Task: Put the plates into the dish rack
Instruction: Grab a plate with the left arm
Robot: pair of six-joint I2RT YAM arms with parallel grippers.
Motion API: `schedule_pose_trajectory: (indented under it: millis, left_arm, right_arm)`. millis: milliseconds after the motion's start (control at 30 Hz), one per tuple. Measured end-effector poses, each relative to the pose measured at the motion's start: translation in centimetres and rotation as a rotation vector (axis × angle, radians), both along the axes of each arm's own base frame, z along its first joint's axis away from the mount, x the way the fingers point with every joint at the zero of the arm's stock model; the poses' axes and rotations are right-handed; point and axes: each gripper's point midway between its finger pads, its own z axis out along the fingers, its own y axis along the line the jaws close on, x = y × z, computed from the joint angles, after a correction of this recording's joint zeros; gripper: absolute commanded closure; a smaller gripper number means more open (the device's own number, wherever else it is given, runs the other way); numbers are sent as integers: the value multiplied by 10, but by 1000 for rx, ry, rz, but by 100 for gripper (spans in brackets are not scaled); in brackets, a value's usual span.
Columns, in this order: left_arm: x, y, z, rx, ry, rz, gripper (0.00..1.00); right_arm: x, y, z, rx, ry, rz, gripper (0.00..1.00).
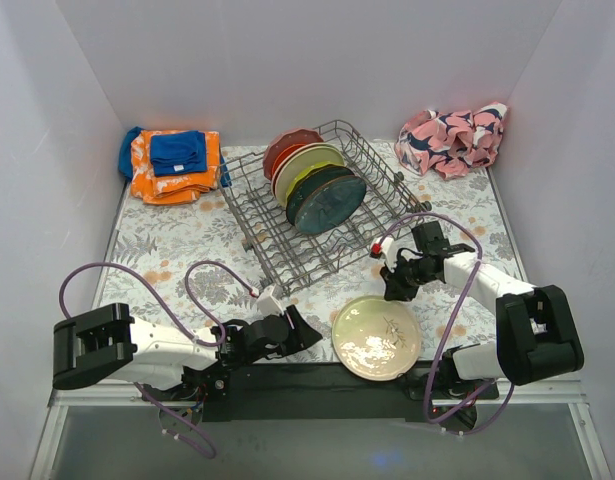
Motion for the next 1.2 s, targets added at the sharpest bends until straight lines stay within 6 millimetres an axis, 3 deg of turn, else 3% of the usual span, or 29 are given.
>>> schedule_pose_trajectory:
  millis: [200,467,567,700,800,933,1200]
  left_arm:
    - [2,-6,5,-27,-9,2,55]
    - [3,-8,5,-24,-10,4,56]
    - [4,-9,5,-19,-9,5,56]
    - [5,-13,7,-17,-8,4,56]
    - [6,-18,9,-14,-7,4,57]
    - [7,-22,9,-6,-5,4,58]
    - [9,-29,15,21,0,0,60]
  right_arm:
    - [-4,10,0,4,2,33,96]
    - [-14,22,0,9,22,62,96]
    - [-18,27,1,7,25,78,85]
    - [-16,28,5,-4,10,83,57]
    - [-11,27,16,-5,-37,91,42]
    - [-14,25,25,-2,-84,140,41]
    - [-37,23,15,5,-19,268,40]
